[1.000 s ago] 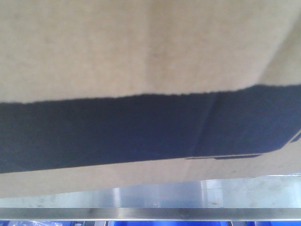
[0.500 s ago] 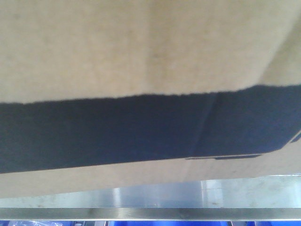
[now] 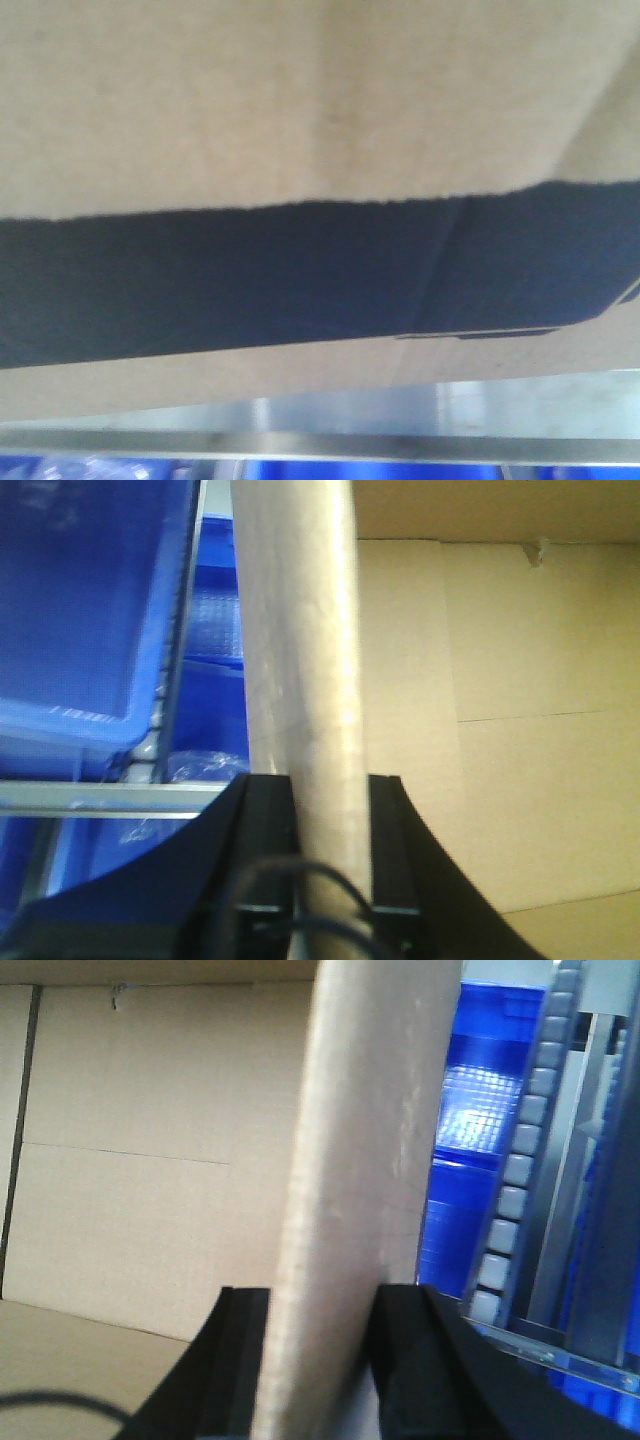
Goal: Grab box from left shelf to table start
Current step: 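Lift the box with both grippers and pull it off the shelf, then hold the box with both grippers while the base turns away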
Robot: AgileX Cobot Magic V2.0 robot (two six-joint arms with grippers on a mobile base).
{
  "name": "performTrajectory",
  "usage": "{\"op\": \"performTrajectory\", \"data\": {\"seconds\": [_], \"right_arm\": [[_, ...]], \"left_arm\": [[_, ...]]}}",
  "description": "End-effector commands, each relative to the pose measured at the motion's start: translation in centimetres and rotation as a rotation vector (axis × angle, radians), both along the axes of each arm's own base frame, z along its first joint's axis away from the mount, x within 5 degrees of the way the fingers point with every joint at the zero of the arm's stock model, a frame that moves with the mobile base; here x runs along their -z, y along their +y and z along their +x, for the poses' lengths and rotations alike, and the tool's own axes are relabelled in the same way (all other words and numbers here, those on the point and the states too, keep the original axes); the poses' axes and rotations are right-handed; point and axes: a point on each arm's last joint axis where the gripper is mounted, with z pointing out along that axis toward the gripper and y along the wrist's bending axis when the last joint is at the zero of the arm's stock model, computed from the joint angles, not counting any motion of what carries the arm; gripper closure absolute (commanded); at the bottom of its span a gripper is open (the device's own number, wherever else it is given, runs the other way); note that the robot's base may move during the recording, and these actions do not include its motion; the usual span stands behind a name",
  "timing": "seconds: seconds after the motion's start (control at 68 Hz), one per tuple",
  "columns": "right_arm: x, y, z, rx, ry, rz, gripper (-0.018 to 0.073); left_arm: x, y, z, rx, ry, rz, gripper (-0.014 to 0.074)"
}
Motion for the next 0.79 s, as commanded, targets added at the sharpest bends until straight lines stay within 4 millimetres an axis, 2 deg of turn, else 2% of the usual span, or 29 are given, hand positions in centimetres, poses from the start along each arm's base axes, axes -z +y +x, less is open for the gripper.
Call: {"op": "performTrajectory", "data": {"seconds": [0.0,0.779], "right_arm": [[-1.68,-0.06,0.36,0.023,-0.133,0.028,0.0495],[-1.68,-0.06,0.36,0.023,-0.133,0.028,0.0495]], "left_arm": [[-1.38,-0.61,-0.57,0.075,-0.074,-0.071,0.0689],[-1.38,-0.61,-0.57,0.075,-0.074,-0.071,0.0689]]}}
